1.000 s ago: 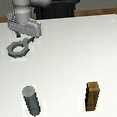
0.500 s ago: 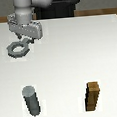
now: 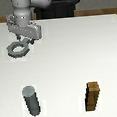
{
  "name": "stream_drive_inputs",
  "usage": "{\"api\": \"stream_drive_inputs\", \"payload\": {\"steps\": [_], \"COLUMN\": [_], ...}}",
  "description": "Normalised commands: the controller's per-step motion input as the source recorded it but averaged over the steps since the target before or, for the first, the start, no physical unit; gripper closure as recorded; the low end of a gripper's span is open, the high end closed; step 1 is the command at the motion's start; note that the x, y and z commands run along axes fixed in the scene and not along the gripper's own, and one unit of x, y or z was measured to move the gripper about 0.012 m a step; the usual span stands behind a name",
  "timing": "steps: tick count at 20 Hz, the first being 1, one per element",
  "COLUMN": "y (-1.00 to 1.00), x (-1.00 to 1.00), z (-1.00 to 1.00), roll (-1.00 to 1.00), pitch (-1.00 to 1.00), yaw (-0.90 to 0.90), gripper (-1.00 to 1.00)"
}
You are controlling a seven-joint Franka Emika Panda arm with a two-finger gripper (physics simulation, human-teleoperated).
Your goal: Put the loop with the handle onto the peg.
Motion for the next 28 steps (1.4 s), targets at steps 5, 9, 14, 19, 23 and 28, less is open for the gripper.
{"api": "stream_drive_inputs", "payload": {"steps": [5,9,14,19,23,28], "y": [0.0,0.0,0.0,0.0,0.0,0.0], "x": [0.0,0.0,0.0,0.24,1.0,1.0], "z": [0.0,0.25,1.0,0.6,0.0,0.0], "roll": [0.0,0.0,0.0,0.0,0.0,0.0], "pitch": [0.0,0.0,0.0,0.0,0.0,0.0], "yaw": [0.0,0.0,0.0,0.0,0.0,0.0], "gripper": [1.0,1.0,1.0,1.0,1.0,1.0]}}
